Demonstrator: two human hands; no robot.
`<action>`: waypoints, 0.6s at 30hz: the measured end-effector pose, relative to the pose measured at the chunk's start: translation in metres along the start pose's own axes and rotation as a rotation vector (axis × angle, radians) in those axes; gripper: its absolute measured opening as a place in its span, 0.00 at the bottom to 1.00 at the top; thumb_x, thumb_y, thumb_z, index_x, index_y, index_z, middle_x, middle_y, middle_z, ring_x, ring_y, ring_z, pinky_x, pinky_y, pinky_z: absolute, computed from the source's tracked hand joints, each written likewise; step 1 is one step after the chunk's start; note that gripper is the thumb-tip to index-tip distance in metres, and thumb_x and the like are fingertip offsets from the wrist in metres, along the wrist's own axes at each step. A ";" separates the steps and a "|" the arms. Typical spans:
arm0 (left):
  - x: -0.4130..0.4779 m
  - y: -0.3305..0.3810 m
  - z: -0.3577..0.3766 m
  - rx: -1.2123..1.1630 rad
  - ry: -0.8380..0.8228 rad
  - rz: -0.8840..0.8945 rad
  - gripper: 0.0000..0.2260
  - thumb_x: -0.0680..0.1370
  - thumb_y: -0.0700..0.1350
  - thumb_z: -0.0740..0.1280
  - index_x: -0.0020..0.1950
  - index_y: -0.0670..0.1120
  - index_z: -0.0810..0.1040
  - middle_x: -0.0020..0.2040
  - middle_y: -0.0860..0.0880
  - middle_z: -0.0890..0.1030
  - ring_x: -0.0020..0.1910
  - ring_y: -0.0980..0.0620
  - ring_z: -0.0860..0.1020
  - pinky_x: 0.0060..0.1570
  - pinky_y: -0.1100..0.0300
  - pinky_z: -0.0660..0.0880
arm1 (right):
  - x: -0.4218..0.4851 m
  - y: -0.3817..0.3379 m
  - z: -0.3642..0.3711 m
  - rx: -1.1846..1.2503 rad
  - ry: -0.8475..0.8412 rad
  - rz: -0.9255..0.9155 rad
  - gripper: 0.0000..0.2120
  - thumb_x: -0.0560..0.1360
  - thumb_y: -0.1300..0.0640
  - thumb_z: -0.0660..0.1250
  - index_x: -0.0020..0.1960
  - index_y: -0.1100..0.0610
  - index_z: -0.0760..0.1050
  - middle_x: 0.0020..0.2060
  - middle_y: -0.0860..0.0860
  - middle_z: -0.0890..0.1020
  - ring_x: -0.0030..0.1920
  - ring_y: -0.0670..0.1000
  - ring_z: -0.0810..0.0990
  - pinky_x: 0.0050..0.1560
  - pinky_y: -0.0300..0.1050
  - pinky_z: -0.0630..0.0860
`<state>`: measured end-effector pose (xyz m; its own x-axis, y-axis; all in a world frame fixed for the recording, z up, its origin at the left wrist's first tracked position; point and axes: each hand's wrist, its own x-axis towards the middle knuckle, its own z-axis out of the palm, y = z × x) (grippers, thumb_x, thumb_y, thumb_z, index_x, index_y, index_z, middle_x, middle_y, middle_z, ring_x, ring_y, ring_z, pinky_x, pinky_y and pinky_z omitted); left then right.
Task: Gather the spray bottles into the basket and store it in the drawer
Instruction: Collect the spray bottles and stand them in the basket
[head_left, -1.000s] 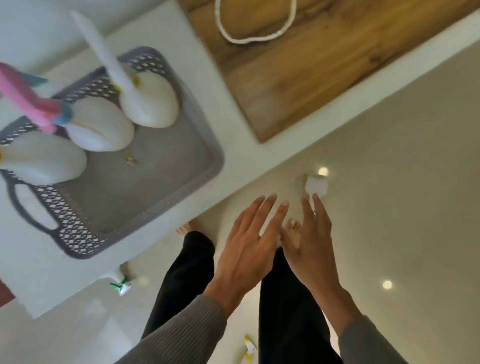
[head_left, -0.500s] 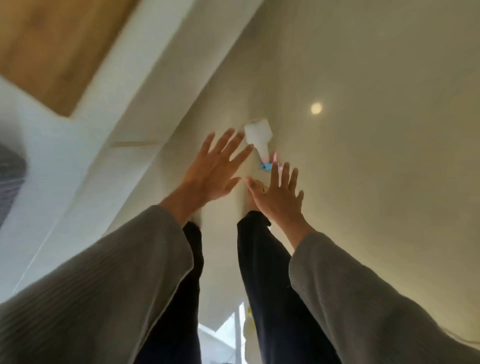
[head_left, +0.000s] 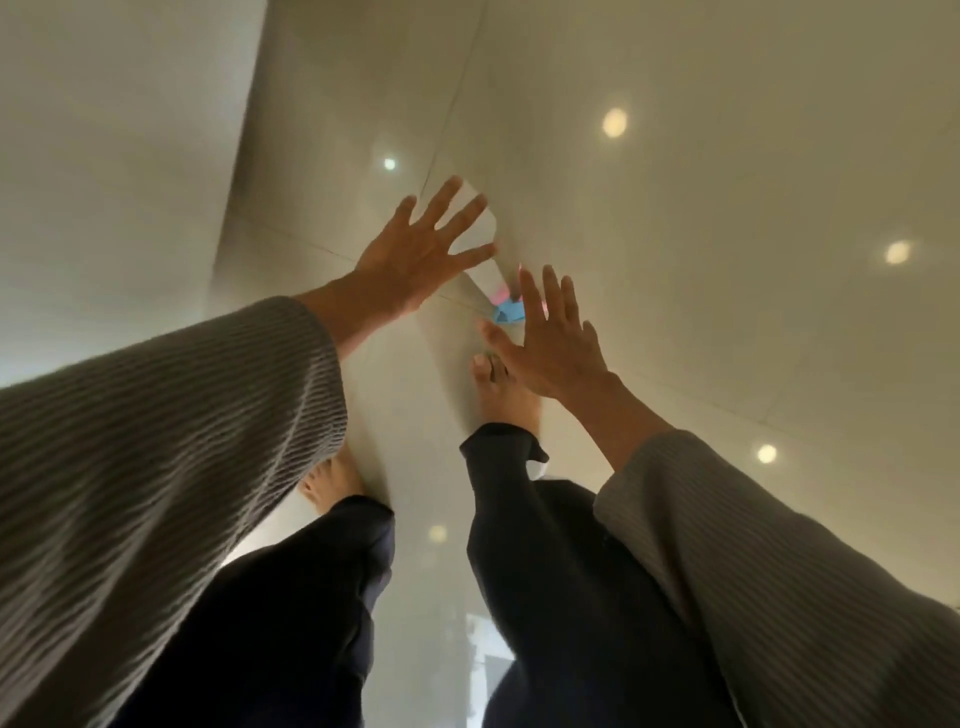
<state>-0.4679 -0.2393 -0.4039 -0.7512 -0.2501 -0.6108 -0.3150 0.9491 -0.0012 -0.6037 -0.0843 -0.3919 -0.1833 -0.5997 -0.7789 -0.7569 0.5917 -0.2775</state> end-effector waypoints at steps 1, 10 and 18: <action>0.006 0.001 0.004 0.011 0.017 -0.005 0.45 0.76 0.37 0.70 0.80 0.57 0.44 0.81 0.41 0.38 0.79 0.34 0.41 0.73 0.39 0.61 | 0.004 0.003 0.005 -0.003 0.018 -0.010 0.40 0.78 0.32 0.51 0.81 0.48 0.38 0.82 0.52 0.40 0.81 0.58 0.39 0.77 0.68 0.51; -0.010 0.009 0.003 -0.337 -0.034 -0.240 0.38 0.74 0.42 0.74 0.78 0.55 0.58 0.77 0.41 0.58 0.73 0.32 0.58 0.57 0.45 0.76 | -0.017 -0.007 -0.001 0.204 0.476 -0.018 0.39 0.78 0.53 0.67 0.81 0.59 0.50 0.80 0.59 0.53 0.80 0.59 0.53 0.75 0.48 0.59; -0.132 0.036 -0.030 -1.119 0.156 -0.627 0.37 0.73 0.59 0.72 0.77 0.60 0.58 0.76 0.46 0.63 0.69 0.38 0.65 0.61 0.46 0.72 | -0.099 -0.075 -0.054 0.629 0.520 0.071 0.41 0.77 0.51 0.71 0.80 0.56 0.50 0.77 0.55 0.56 0.77 0.55 0.60 0.75 0.55 0.65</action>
<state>-0.3979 -0.1775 -0.2997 -0.3350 -0.6835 -0.6485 -0.8911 0.0062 0.4538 -0.5629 -0.0988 -0.2639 -0.6018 -0.6315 -0.4890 -0.2677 0.7363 -0.6214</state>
